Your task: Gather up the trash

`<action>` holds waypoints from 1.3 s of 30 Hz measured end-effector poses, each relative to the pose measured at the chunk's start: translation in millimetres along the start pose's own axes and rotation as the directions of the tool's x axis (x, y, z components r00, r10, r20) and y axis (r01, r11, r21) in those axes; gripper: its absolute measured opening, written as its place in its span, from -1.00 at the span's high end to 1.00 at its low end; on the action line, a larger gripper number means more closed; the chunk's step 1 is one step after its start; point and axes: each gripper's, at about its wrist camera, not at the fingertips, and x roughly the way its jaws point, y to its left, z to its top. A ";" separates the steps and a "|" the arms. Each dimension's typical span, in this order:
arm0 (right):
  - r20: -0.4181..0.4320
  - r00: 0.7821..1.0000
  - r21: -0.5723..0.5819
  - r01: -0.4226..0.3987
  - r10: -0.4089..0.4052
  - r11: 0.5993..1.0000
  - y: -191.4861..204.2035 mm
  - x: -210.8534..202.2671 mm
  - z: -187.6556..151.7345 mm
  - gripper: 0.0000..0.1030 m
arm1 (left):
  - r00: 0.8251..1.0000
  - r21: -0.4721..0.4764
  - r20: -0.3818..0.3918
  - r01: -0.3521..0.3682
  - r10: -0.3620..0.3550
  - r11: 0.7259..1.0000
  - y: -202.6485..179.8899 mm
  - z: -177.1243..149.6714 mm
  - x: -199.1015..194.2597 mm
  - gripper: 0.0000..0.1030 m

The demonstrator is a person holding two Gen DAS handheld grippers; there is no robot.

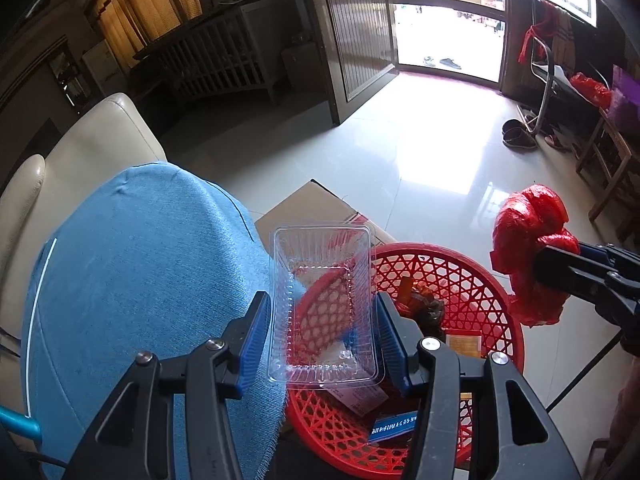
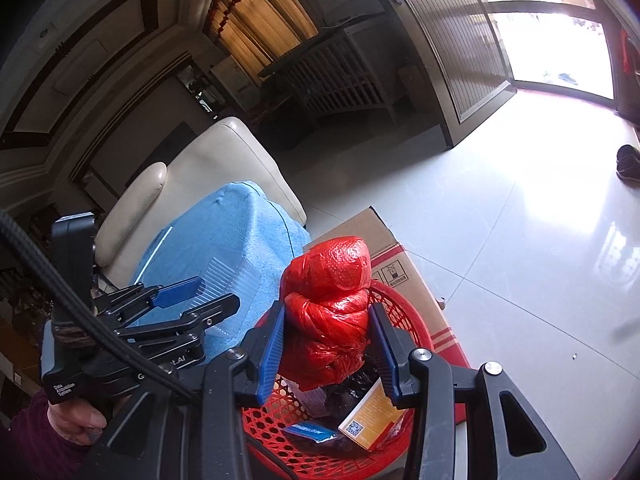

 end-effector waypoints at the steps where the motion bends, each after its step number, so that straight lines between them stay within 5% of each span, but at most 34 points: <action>1: 0.001 1.000 0.000 0.003 -0.003 1.000 0.5 0.3 0.3 0.13 | 1.000 0.000 0.000 0.004 -0.004 1.000 0.4 -0.2 -0.4 -0.06; 14: -0.005 1.000 -0.030 0.017 -0.017 0.999 15.5 0.6 -1.0 0.13 | 0.997 -0.024 0.013 0.080 -0.079 0.997 5.3 -11.7 -12.4 -0.12; 17: -0.015 1.000 -0.047 0.024 -0.025 0.999 21.0 4.1 -2.9 0.13 | 0.995 -0.019 0.030 0.093 -0.093 0.995 7.6 -15.2 -22.1 -0.27; 28: -0.116 0.992 -0.024 0.037 -0.039 0.999 33.9 46.5 -10.4 -0.03 | 0.987 -0.096 0.135 -0.075 0.088 0.993 56.1 -37.7 -89.0 -0.32; 34: -0.097 0.993 -0.151 -0.074 0.060 0.986 96.2 38.6 -4.8 -0.03 | 0.945 -0.275 0.179 -0.218 0.273 0.936 118.9 -69.6 -139.9 -0.52; 39: -0.086 0.981 -0.328 -0.193 0.174 0.925 190.3 31.2 -8.2 -0.03 | 0.875 -0.443 0.162 -0.349 0.456 0.826 175.6 -112.8 -188.6 -0.56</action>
